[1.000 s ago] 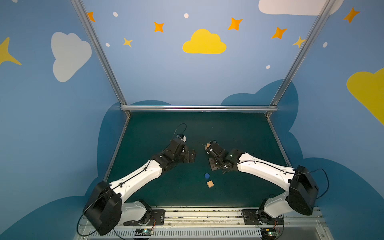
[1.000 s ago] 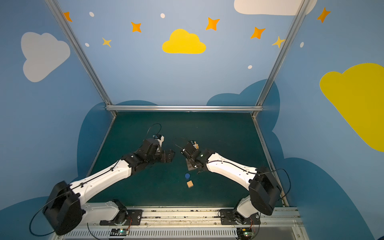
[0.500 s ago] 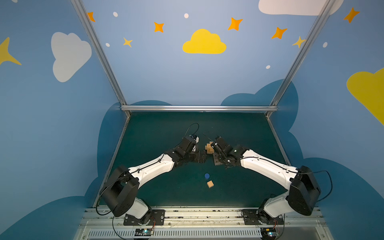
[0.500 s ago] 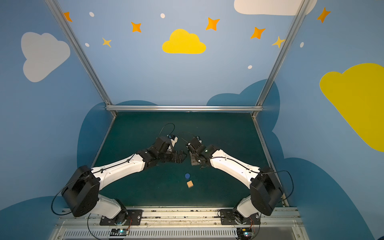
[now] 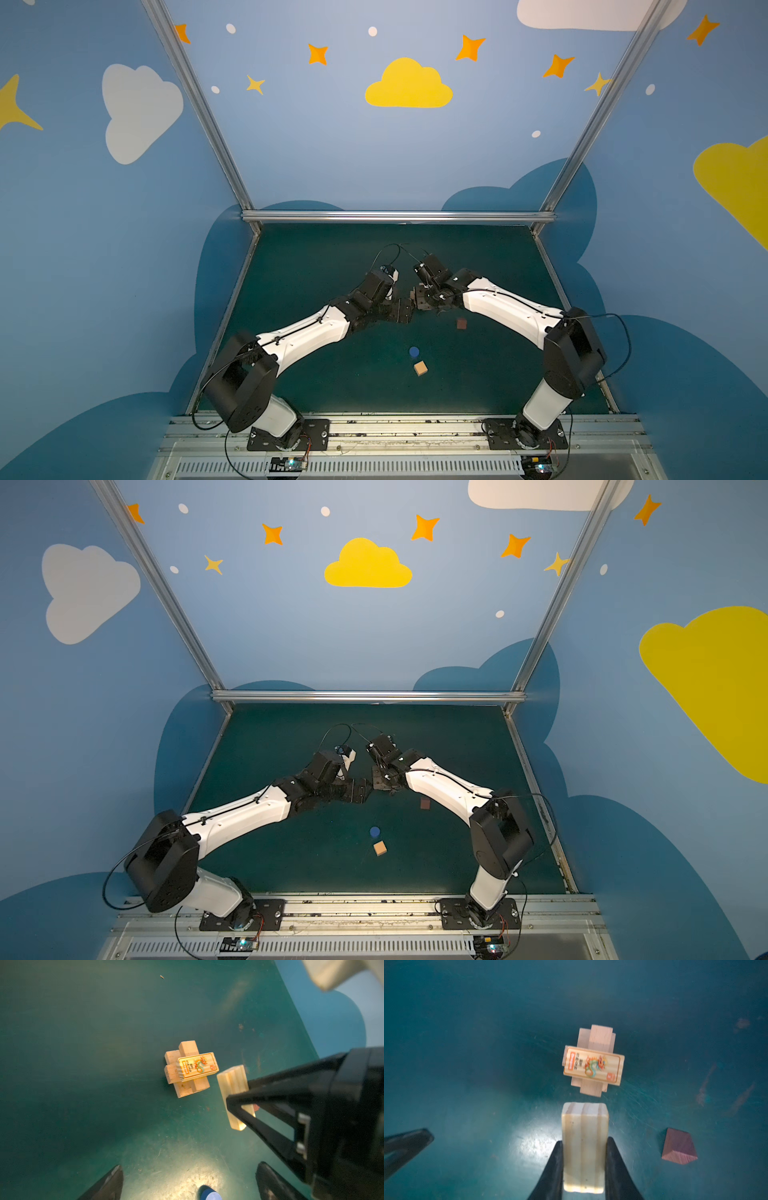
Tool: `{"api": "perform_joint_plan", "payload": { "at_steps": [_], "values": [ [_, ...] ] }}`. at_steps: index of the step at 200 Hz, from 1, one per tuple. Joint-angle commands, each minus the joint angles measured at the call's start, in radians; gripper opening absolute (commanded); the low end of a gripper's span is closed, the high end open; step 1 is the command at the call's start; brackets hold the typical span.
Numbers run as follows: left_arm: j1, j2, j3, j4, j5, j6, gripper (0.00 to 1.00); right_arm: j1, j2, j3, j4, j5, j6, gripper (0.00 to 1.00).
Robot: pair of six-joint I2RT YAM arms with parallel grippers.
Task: Build the wood block tower
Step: 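Lower the pale plank with the right gripper onto the stack beside the printed block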
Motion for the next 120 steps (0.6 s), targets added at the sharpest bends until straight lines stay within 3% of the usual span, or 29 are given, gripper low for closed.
{"api": "perform_joint_plan", "payload": {
  "at_steps": [1,120],
  "values": [
    [0.001,-0.004,0.016,-0.048,-0.048,0.037,0.99,-0.019,0.033,0.047,0.002,-0.017,0.011,0.0],
    [0.001,-0.007,0.011,-0.053,-0.07,0.053,0.99,-0.073,0.173,0.208,-0.105,-0.073,0.011,0.0]
  ]
}}
